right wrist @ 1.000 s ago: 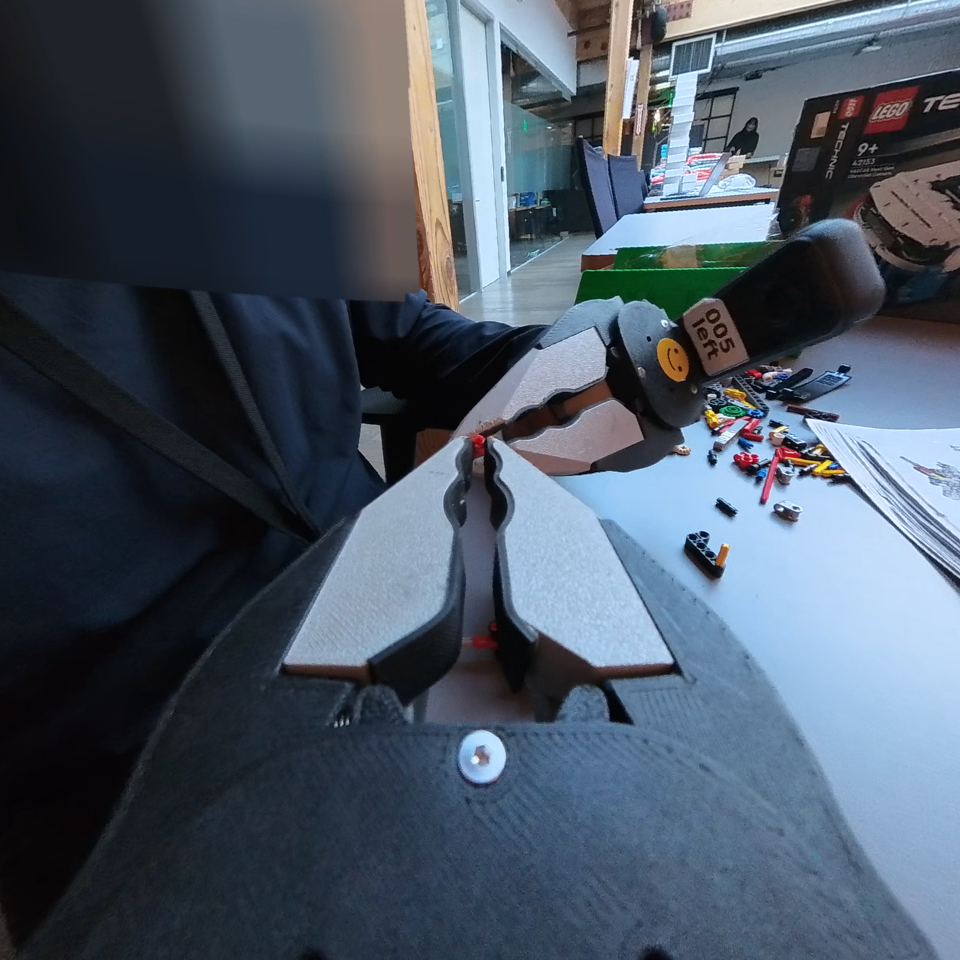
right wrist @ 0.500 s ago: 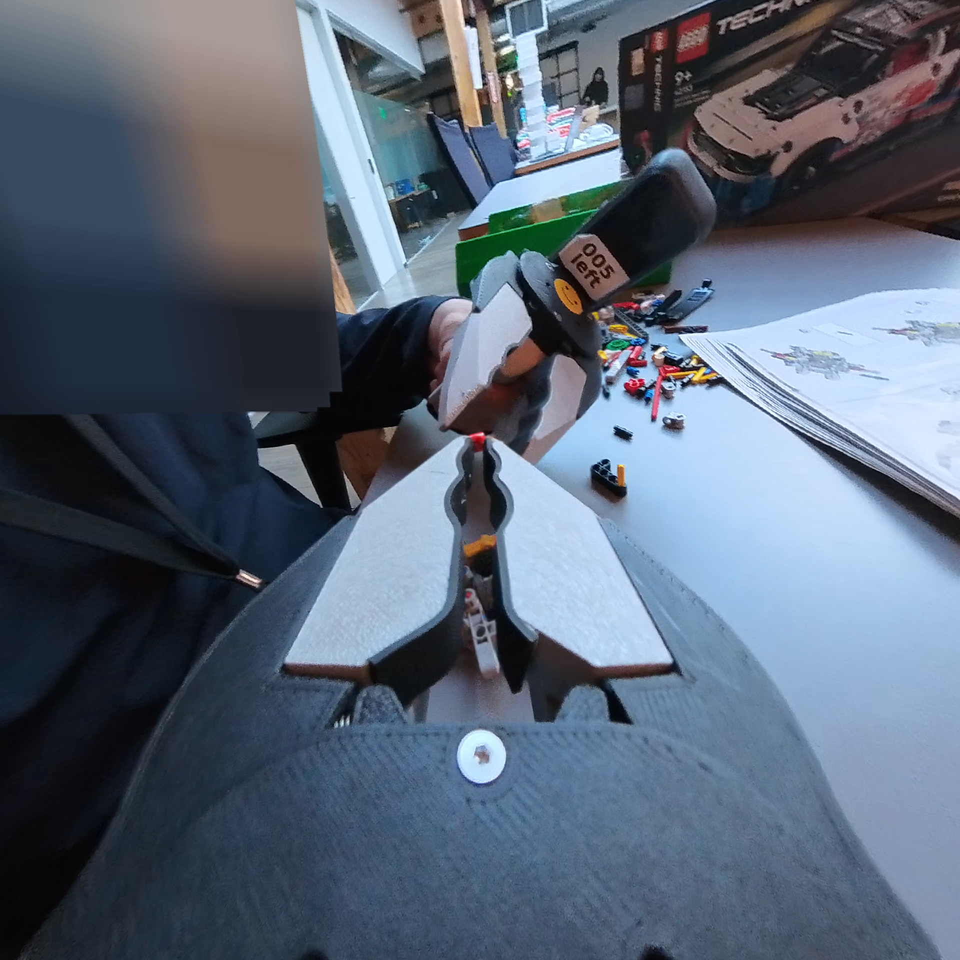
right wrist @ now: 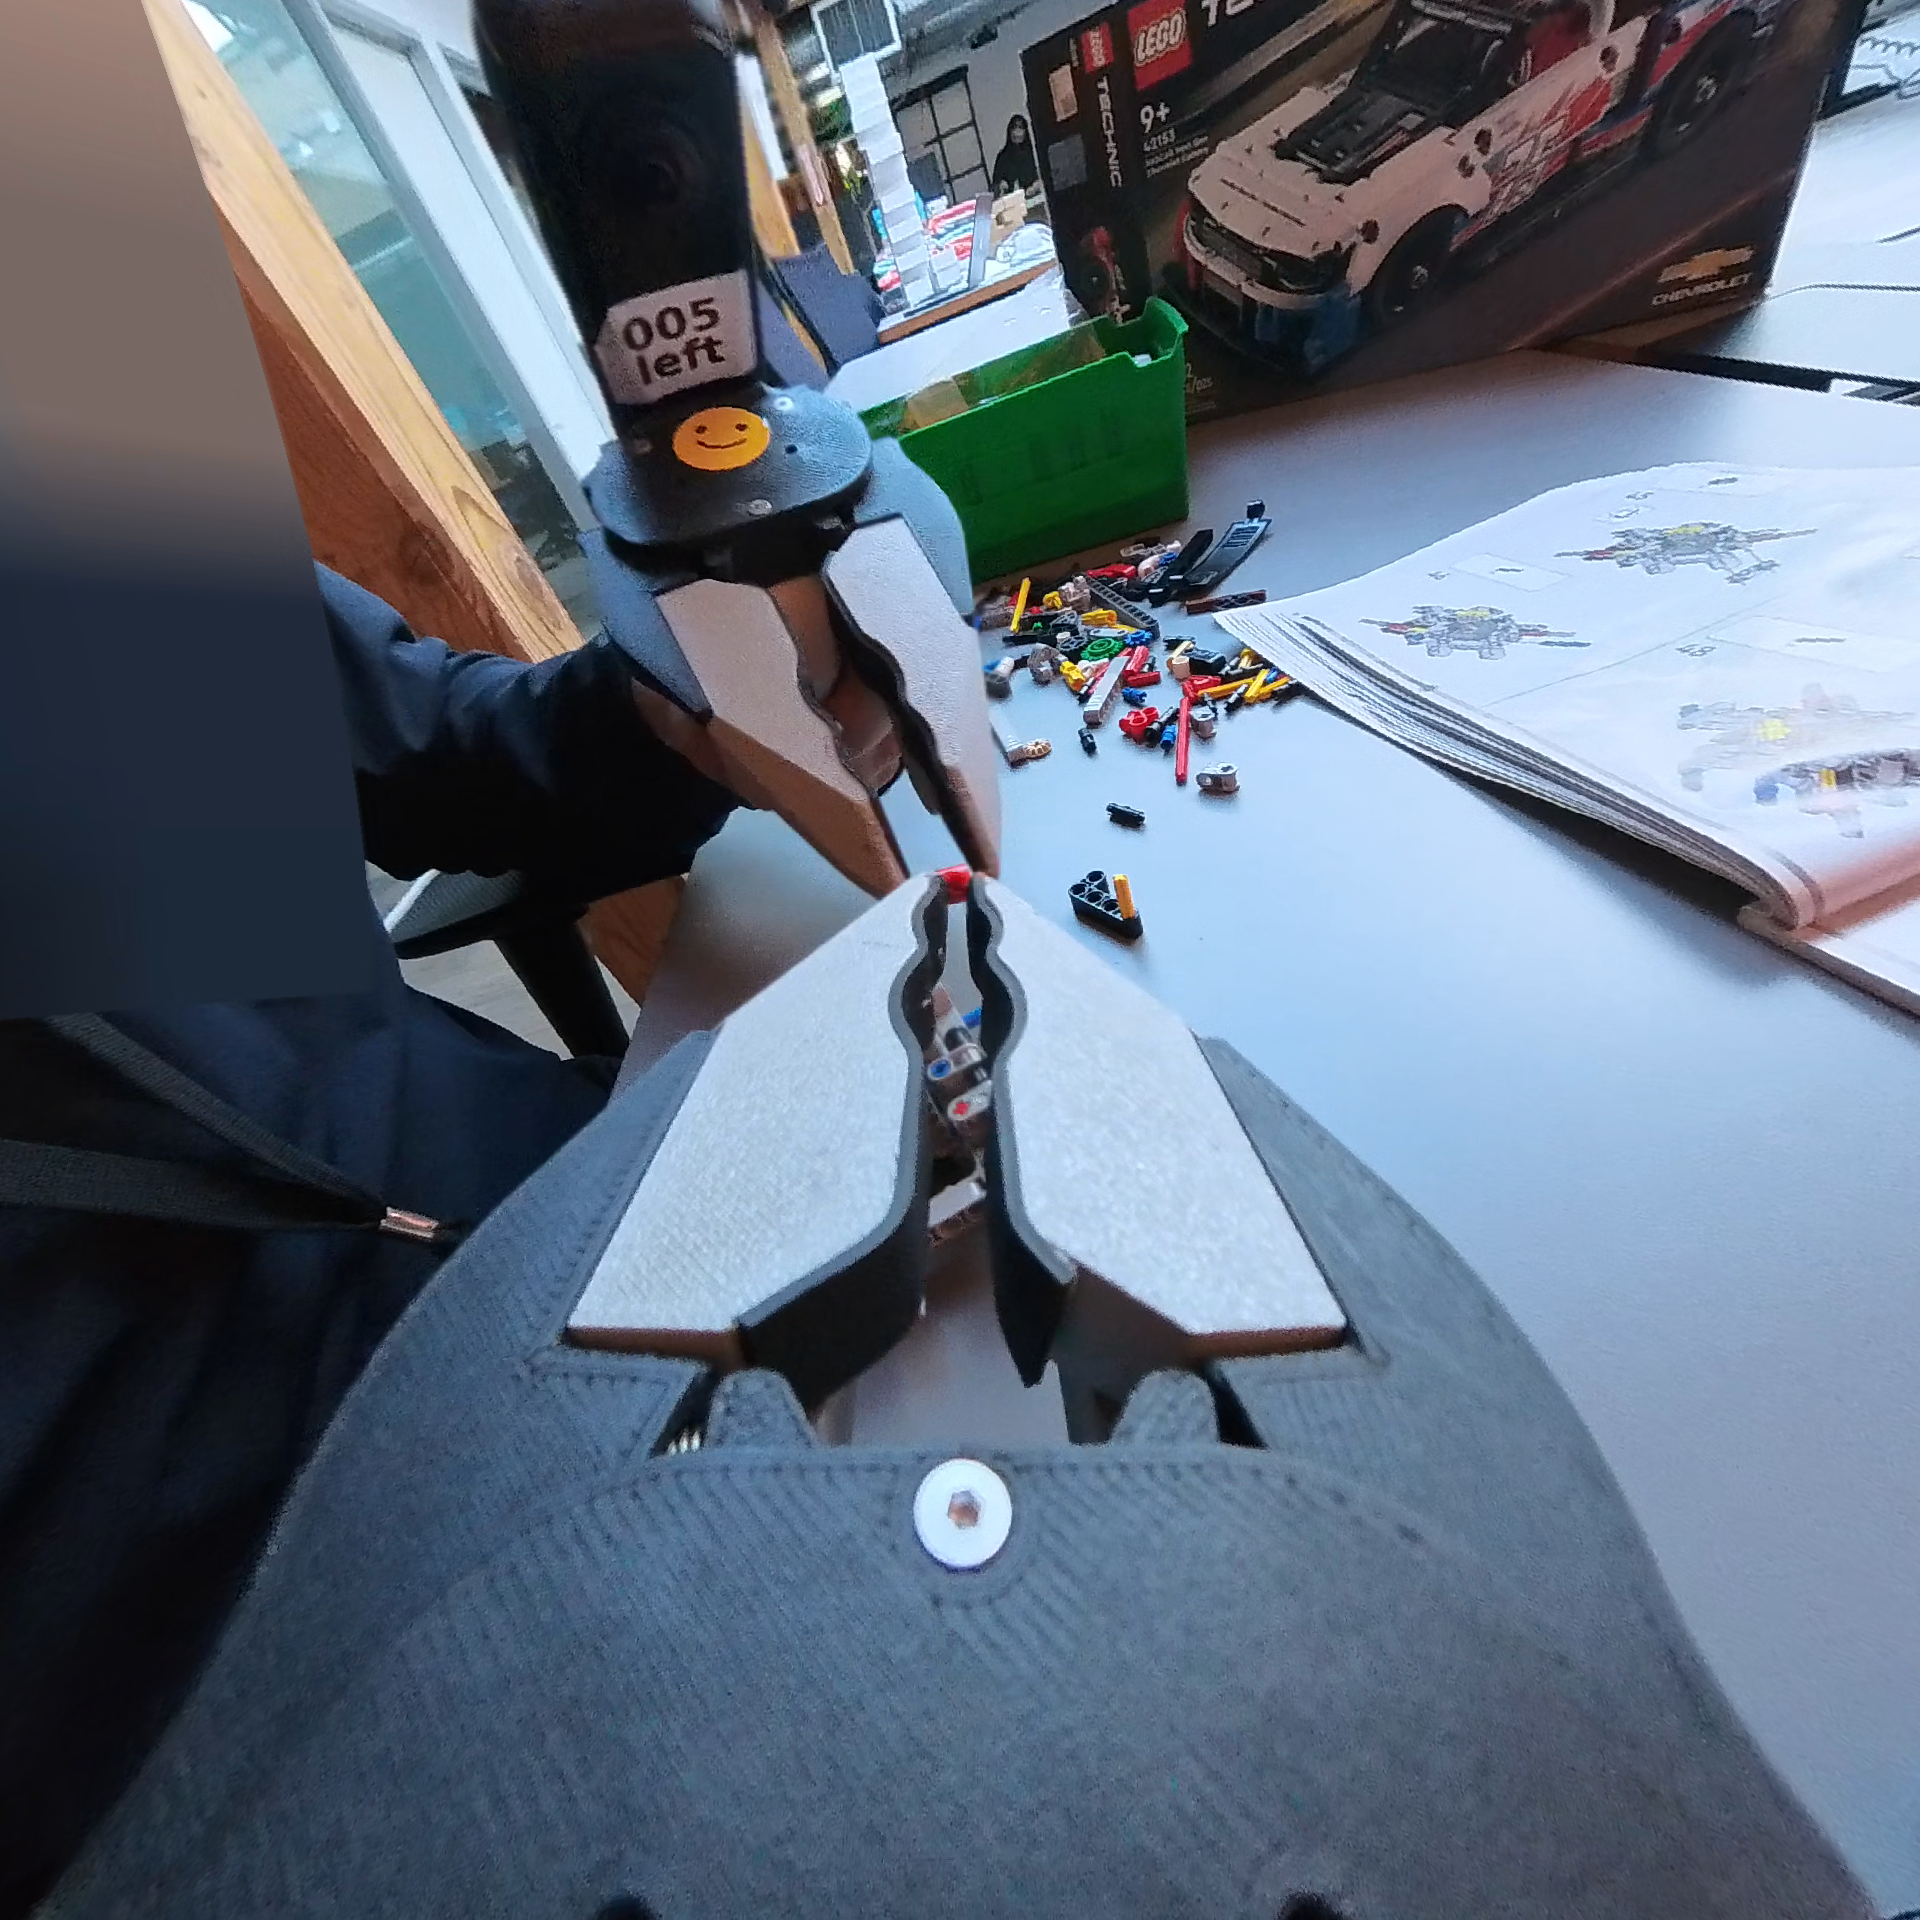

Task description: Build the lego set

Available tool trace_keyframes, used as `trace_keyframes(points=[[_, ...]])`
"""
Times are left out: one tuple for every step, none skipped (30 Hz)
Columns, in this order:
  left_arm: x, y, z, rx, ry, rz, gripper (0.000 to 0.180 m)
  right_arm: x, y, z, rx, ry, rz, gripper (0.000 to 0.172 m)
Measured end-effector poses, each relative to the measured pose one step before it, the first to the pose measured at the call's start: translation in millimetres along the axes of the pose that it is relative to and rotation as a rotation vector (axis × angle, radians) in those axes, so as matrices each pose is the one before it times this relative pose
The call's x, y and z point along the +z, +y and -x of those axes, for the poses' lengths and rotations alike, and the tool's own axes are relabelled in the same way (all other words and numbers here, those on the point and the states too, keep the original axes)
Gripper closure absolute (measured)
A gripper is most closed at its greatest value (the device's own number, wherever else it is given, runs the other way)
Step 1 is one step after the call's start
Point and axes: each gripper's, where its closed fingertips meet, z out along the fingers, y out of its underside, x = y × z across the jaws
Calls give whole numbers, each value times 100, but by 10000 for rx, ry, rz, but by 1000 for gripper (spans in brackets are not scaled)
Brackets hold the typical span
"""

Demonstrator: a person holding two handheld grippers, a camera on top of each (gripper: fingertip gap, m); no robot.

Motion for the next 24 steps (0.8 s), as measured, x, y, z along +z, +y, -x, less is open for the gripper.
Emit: trace_keyframes(points=[[68,40,-186,14,40,93,171,45,2,37,-17,-8,5,172],[90,102,-74,-10,3,86,172,65,-4,30,-6,-9,-2,172],[88,11,42,1,-49,-1,172,69,22,20,1,-10,14,172],[22,-84,-25,5,9,-50,173,93,58,58,1,-24,32,172],[-35,-79,-76,6,29,-46,176,78,54,68,-9,-25,32,172],[26,-37,0,49,-42,0,178,68,25,55,-19,-14,14,172],[-50,-13,14,106,-63,10,179,42,-3,18,-23,7,-1,172],[-28,-5,-27,96,-15,13,179,28,9,26,-24,-4,9,172],[-92,67,-61,85,14,29,179,12,1,65,-23,-36,2,172],[-25,-1,-58,103,14,21,179,9,2,86,-37,-41,-11,172],[-14,22,-36,109,2,40,179,6,29,60,-39,-33,13,172],[-3,77,-35,98,29,72,179,9,75,66,-41,-39,49,172],[34,63,-73,107,30,42,179,4,61,90,-66,-40,44,172],[-6,43,-73,86,25,23,179,5,17,105,-101,-23,21,172],[4,41,-41,58,29,54,179,28,42,76,-111,6,39,172],[-29,40,-60,75,10,55,179,35,52,73,-111,9,49,172],[-36,43,-49,75,34,44,179,51,48,109,-113,-8,47,172],[-151,33,-113,44,11,7,179,50,61,107,-110,-8,51,171],[-101,-11,-114,27,70,-3,180,70,67,130,-91,-21,54,171],[49,132,-126,37,12,67,179,98,118,80,-52,-13,78,170],[-9,204,-25,96,-78,117,179,69,149,-38,-40,50,91,169],[-94,175,67,88,-52,97,179,44,136,-48,-58,56,93,170],[6,70,42,7,-32,28,179,8,63,-30,-93,60,64,170],[-17,18,53,-74,5,-18,179,-14,-9,-23,-136,72,20,170]])
